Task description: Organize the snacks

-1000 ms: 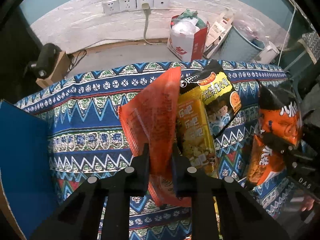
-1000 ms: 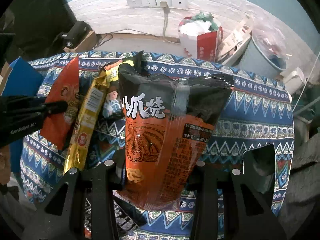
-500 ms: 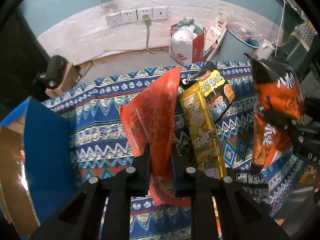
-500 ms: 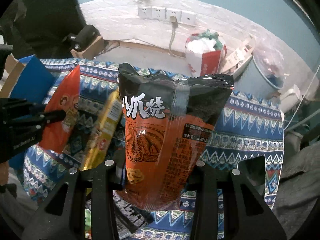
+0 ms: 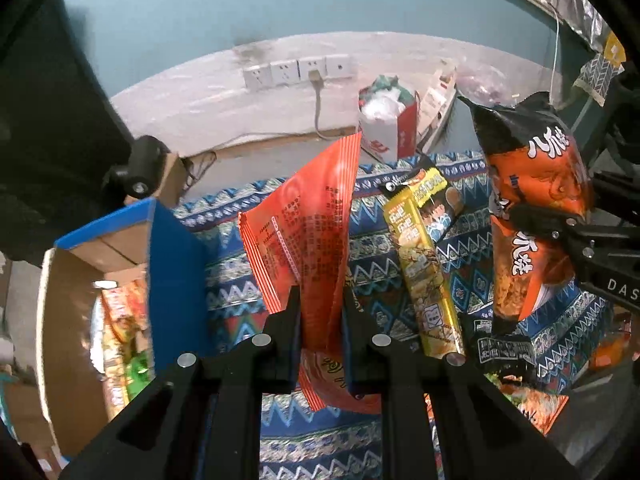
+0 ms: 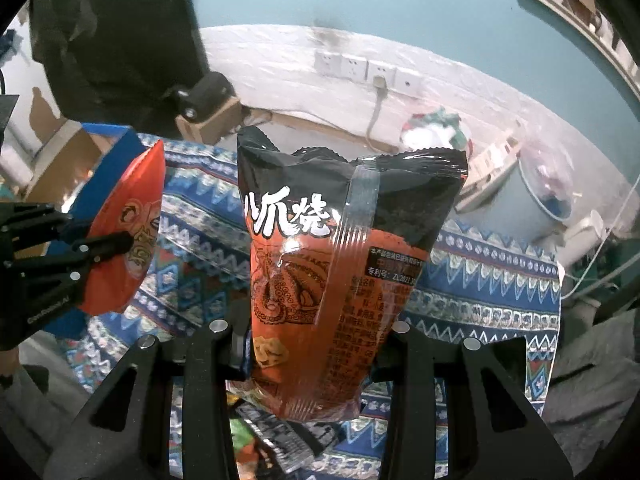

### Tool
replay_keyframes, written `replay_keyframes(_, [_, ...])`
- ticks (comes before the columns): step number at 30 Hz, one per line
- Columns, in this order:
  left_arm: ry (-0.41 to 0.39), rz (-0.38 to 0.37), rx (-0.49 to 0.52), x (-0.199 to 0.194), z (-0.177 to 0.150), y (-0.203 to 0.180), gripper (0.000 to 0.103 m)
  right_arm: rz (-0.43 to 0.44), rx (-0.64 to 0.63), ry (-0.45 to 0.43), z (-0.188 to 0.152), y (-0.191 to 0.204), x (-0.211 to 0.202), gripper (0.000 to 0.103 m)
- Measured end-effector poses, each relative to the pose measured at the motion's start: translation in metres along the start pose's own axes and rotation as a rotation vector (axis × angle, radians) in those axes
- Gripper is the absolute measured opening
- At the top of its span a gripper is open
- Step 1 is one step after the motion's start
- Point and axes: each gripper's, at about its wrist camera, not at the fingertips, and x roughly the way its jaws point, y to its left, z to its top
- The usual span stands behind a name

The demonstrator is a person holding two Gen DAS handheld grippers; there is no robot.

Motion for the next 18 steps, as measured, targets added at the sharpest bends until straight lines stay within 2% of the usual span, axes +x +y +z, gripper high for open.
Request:
replay_keyframes(7, [-0.062, 0.026, -0.001, -0.035, -0.008, 0.015, 0.016, 0.034, -0.035, -0.053, 0.012, 0.028, -0.025, 0.037])
replay_keyframes(18, [-0.145, 0.067, -0.039, -0.083, -0.022, 0.046, 0.016, 0.1, -0.088, -0.094, 0.037, 0.075, -0.033, 0.037])
